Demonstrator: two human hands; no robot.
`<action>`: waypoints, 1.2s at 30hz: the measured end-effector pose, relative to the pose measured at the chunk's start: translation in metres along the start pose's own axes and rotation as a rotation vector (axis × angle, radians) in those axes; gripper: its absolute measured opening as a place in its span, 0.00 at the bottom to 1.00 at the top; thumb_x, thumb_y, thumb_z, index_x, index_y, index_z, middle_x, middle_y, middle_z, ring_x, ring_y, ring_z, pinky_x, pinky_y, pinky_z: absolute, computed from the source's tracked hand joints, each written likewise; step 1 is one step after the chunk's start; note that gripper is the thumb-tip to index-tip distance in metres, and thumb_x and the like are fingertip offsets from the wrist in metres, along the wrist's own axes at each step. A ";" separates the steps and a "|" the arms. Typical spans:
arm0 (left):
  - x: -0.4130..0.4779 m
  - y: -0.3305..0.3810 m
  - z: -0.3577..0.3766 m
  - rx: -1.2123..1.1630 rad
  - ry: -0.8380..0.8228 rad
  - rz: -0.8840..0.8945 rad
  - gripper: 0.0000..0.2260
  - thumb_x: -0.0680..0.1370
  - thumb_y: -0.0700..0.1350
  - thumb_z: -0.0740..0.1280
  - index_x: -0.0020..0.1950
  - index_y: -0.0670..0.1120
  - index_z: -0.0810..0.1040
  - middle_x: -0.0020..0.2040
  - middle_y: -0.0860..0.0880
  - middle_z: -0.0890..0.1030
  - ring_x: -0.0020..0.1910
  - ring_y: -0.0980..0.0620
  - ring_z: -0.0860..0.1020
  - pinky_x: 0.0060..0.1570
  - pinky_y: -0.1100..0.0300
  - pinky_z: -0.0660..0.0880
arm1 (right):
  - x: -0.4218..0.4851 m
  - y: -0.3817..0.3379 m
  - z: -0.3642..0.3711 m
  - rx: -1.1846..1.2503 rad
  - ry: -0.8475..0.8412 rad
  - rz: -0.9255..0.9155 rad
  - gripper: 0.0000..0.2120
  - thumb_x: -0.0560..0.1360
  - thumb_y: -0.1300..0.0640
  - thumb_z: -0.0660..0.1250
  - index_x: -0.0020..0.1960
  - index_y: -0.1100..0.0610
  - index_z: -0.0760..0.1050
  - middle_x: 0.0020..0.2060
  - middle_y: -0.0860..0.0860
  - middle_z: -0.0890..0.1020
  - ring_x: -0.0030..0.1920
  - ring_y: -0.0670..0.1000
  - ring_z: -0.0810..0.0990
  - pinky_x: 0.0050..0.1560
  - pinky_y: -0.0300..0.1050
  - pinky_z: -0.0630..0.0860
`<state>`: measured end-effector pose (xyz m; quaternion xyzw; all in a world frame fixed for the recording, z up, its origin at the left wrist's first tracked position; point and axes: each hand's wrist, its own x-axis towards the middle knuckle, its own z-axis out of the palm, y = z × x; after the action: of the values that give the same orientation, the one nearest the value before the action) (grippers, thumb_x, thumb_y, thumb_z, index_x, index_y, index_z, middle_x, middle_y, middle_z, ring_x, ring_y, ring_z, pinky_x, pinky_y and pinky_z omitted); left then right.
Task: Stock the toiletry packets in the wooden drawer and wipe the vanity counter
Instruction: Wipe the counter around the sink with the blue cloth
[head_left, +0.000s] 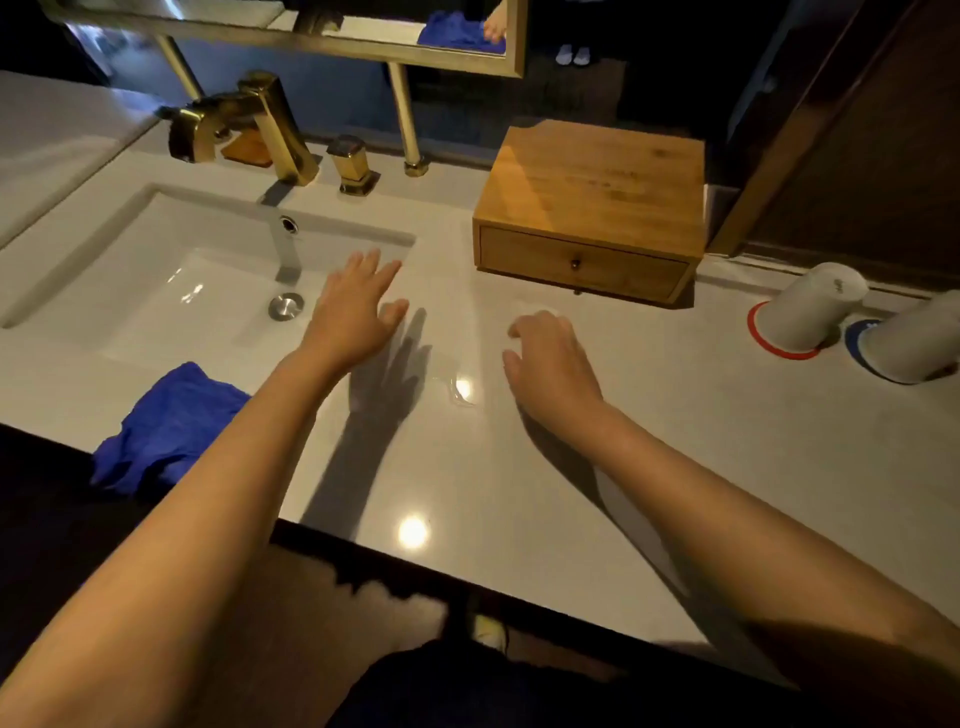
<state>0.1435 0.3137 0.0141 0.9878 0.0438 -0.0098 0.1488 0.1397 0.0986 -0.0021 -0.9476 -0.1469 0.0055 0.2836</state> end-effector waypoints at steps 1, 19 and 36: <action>-0.018 -0.017 0.002 0.027 0.004 -0.066 0.24 0.80 0.48 0.57 0.75 0.46 0.57 0.78 0.42 0.53 0.77 0.43 0.49 0.74 0.46 0.47 | -0.023 -0.004 0.006 0.040 -0.059 -0.077 0.11 0.78 0.59 0.61 0.59 0.59 0.73 0.57 0.55 0.76 0.57 0.53 0.74 0.54 0.43 0.72; -0.150 -0.090 0.032 0.169 0.101 -0.617 0.23 0.78 0.53 0.61 0.71 0.44 0.66 0.68 0.37 0.71 0.64 0.34 0.70 0.56 0.41 0.71 | -0.134 0.025 0.066 0.024 -0.197 -0.494 0.15 0.76 0.57 0.63 0.62 0.59 0.73 0.60 0.55 0.76 0.60 0.55 0.72 0.61 0.46 0.69; -0.193 0.023 -0.027 -0.224 0.442 -0.353 0.12 0.76 0.42 0.64 0.57 0.42 0.81 0.49 0.39 0.84 0.46 0.41 0.81 0.43 0.55 0.73 | -0.132 0.006 0.041 0.452 -0.214 -0.226 0.15 0.78 0.55 0.62 0.64 0.56 0.72 0.60 0.53 0.77 0.59 0.47 0.72 0.54 0.23 0.63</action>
<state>-0.0467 0.2835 0.0530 0.9206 0.2468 0.1848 0.2397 0.0117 0.0785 -0.0497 -0.8318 -0.2761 0.1065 0.4696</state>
